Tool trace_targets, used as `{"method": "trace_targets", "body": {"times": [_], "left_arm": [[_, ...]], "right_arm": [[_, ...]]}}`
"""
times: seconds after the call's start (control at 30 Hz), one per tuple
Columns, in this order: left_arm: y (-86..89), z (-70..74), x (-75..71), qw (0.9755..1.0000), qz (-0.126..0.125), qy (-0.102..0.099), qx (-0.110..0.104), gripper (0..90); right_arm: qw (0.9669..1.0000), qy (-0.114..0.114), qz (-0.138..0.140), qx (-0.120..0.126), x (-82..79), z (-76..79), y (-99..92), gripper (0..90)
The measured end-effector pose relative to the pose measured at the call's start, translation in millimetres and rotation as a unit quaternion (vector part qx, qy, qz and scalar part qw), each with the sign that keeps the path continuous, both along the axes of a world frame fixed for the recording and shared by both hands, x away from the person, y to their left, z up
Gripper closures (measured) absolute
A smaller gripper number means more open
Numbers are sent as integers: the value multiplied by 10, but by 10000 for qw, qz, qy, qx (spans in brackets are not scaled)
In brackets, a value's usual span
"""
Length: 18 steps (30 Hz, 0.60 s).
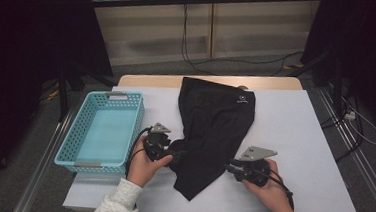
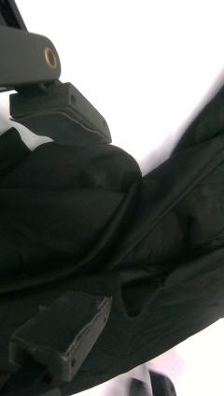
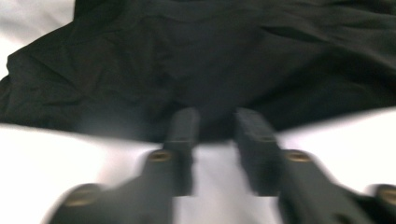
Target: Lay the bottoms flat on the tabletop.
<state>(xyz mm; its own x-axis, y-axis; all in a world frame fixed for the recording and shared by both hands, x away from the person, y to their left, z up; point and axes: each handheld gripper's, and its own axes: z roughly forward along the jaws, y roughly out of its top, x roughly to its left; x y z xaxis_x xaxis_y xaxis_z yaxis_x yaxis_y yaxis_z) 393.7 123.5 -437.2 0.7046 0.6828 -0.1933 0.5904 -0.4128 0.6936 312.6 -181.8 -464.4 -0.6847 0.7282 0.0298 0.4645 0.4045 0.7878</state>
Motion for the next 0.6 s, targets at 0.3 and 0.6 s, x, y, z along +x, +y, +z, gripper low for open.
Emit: {"method": "trace_targets", "body": {"times": [0.3, 0.6], "left_arm": [[46, -10, -9, 10000, 78, -15, 5, 189], [70, -5, -31, 10000, 79, 49, -23, 188]], "right_arm": [[9996, 51, 207, -188, 82, -40, 263, 898], [9996, 235, 138, 42, 39, -9, 14, 900]]}}
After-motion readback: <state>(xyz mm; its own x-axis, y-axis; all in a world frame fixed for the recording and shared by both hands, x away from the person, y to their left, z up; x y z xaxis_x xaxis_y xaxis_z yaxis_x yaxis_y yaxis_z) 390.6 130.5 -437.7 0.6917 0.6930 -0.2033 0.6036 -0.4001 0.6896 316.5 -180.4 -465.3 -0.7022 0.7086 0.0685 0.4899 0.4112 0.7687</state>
